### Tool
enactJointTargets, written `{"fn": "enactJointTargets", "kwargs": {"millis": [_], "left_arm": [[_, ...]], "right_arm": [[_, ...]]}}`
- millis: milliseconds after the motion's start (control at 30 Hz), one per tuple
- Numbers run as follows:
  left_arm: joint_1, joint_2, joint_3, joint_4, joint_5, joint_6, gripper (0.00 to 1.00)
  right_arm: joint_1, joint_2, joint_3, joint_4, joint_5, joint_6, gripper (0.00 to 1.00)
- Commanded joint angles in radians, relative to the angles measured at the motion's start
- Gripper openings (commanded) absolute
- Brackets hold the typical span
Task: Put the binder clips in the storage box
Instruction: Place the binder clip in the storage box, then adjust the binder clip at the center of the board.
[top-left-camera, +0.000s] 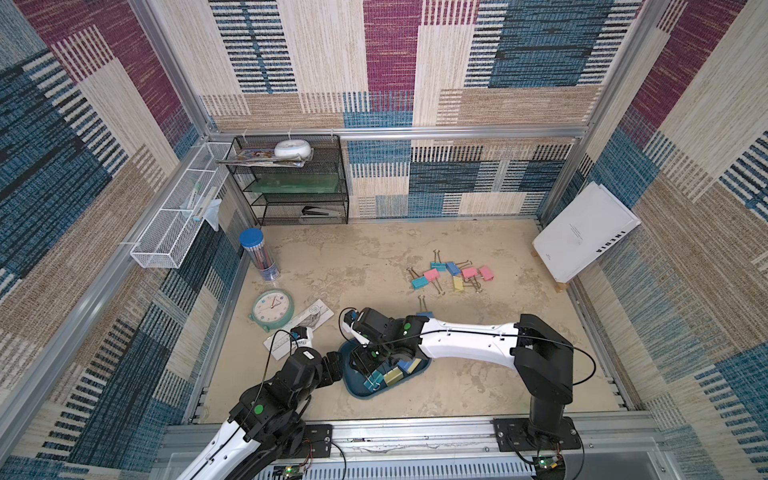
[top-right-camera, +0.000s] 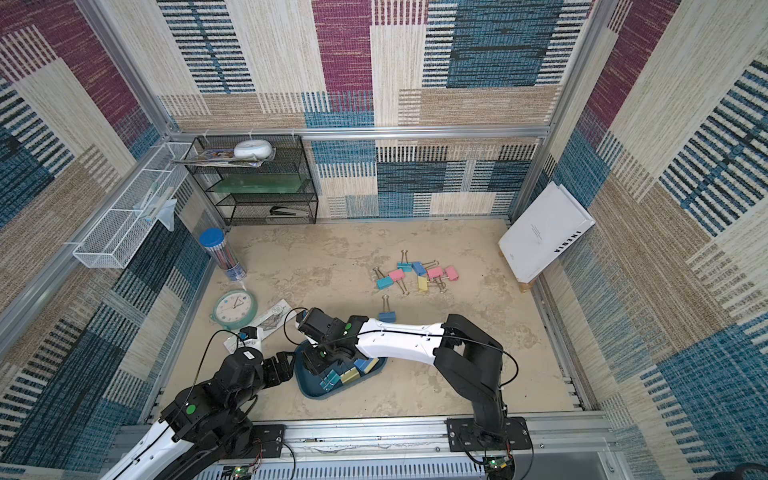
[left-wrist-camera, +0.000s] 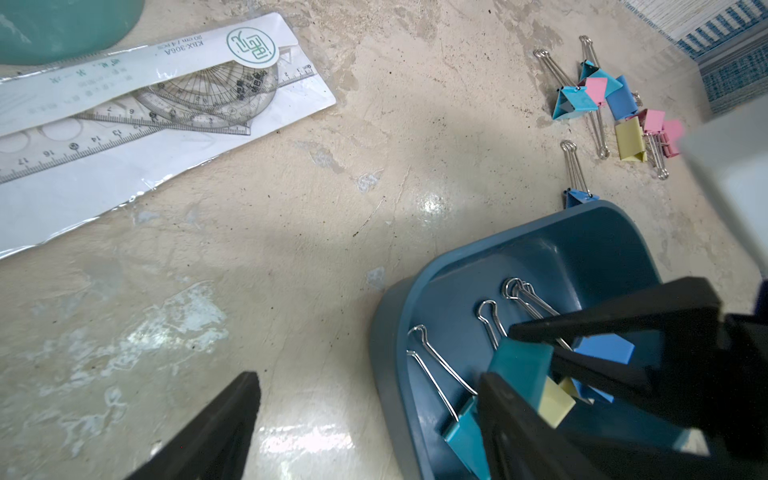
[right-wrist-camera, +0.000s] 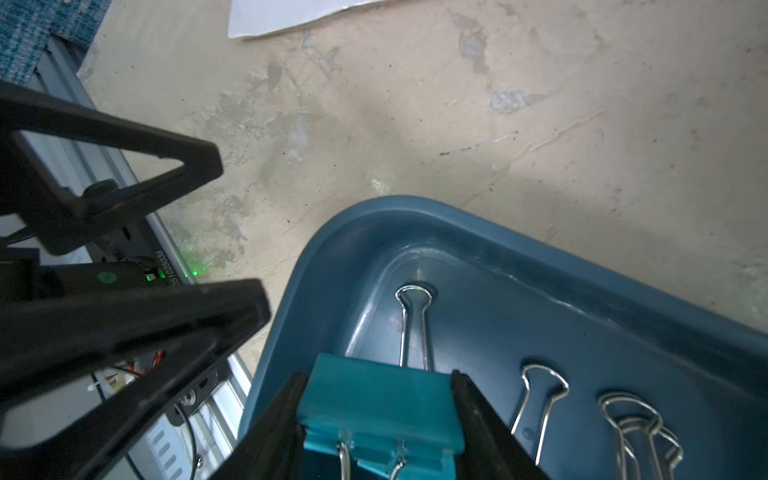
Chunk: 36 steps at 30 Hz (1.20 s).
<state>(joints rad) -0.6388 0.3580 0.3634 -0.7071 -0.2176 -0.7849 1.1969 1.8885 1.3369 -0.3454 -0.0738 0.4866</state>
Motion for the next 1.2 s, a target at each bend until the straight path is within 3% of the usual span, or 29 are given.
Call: {"fn": "enactJointTargets", "kwargs": {"millis": [0, 100, 233, 367, 533, 600, 700, 833, 967, 1033, 1067, 1167], "left_arm": [[0.001, -0.003, -0.006, -0.01, -0.021, 0.005, 0.86], [0.0, -0.005, -0.012, -0.011, -0.022, 0.007, 0.86], [0.001, -0.017, -0.02, -0.011, -0.026, 0.005, 0.86], [0.001, -0.026, -0.019, -0.017, -0.029, 0.005, 0.86], [0.0, -0.027, -0.018, -0.019, -0.027, 0.006, 0.86], [0.002, -0.027, -0.018, -0.017, -0.025, 0.008, 0.86], [0.001, -0.027, -0.016, -0.015, -0.024, 0.011, 0.86], [0.001, -0.028, -0.016, -0.012, -0.019, 0.014, 0.86], [0.001, -0.028, -0.015, -0.01, -0.014, 0.017, 0.86], [0.0, -0.027, -0.014, -0.009, -0.016, 0.018, 0.86], [0.001, -0.027, -0.017, -0.009, -0.016, 0.019, 0.86], [0.001, -0.025, -0.016, -0.009, -0.015, 0.022, 0.86]], "right_arm": [[0.006, 0.009, -0.006, 0.039, 0.036, 0.06, 0.57], [0.006, 0.007, -0.018, 0.067, 0.049, 0.086, 0.63], [0.006, 0.035, 0.012, 0.033, 0.057, 0.076, 0.81], [0.003, 0.008, 0.025, -0.001, 0.09, 0.055, 0.85], [-0.029, -0.16, -0.015, -0.084, 0.248, 0.015, 0.86], [-0.048, -0.239, -0.042, -0.124, 0.368, -0.029, 0.98], [-0.144, -0.335, -0.097, -0.159, 0.424, -0.099, 0.98], [-0.348, -0.435, -0.227, -0.087, 0.323, -0.176, 0.99], [-0.471, -0.455, -0.293, -0.008, 0.284, -0.241, 0.99], [-0.511, -0.422, -0.286, 0.005, 0.284, -0.27, 0.89], [-0.522, -0.401, -0.276, 0.005, 0.274, -0.276, 0.79], [-0.547, -0.33, -0.253, 0.013, 0.196, -0.26, 0.32]]}}
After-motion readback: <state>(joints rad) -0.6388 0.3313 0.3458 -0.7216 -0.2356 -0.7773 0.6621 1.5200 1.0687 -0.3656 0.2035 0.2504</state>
